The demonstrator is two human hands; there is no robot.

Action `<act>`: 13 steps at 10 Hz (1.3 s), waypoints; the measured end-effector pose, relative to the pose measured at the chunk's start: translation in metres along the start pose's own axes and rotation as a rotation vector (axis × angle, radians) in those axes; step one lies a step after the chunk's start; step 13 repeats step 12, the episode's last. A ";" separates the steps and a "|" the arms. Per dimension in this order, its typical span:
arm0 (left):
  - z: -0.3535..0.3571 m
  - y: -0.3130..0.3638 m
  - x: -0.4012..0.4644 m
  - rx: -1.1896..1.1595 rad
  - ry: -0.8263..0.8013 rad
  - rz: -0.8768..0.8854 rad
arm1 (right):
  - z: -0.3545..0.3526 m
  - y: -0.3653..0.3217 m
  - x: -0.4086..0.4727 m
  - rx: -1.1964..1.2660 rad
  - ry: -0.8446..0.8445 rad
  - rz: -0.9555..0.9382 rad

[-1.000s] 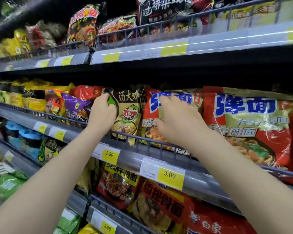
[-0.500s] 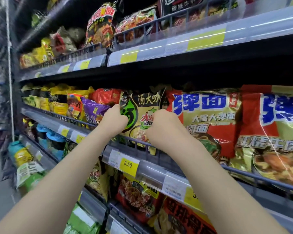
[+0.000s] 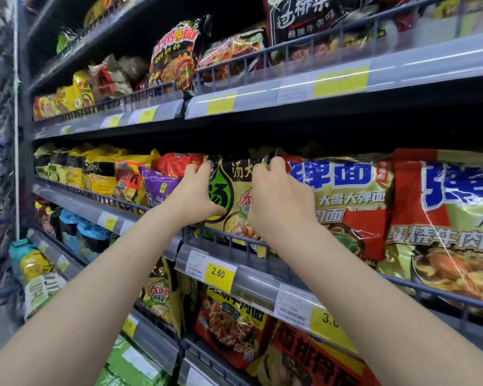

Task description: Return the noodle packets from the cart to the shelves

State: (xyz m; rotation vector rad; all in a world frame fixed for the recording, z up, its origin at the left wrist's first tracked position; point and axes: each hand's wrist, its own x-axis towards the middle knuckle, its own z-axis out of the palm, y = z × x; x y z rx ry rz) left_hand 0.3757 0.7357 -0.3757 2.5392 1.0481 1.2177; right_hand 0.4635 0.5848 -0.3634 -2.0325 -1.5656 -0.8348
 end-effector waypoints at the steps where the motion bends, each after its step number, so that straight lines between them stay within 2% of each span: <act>1: -0.002 0.003 0.001 0.066 -0.104 0.090 | 0.010 0.001 0.012 -0.213 0.057 -0.115; 2: 0.000 0.002 0.002 0.116 -0.177 0.069 | 0.025 0.009 0.023 -0.330 -0.057 -0.107; 3: 0.004 0.000 0.001 0.110 -0.212 0.057 | 0.033 0.017 0.028 -0.336 -0.117 -0.082; 6: 0.018 0.012 0.001 0.250 -0.237 0.006 | 0.031 0.021 0.033 -0.400 -0.172 -0.061; 8: 0.007 0.012 -0.008 0.214 -0.174 0.027 | 0.029 0.021 0.021 -0.463 -0.116 -0.139; 10: -0.019 0.011 -0.034 0.438 0.053 0.190 | 0.014 0.006 0.007 -0.150 -0.107 -0.241; 11: -0.030 0.001 -0.050 0.528 0.110 0.268 | 0.014 -0.004 0.000 -0.089 -0.033 -0.304; 13: -0.034 -0.016 -0.065 0.586 0.109 0.293 | 0.019 -0.019 -0.007 -0.023 -0.019 -0.342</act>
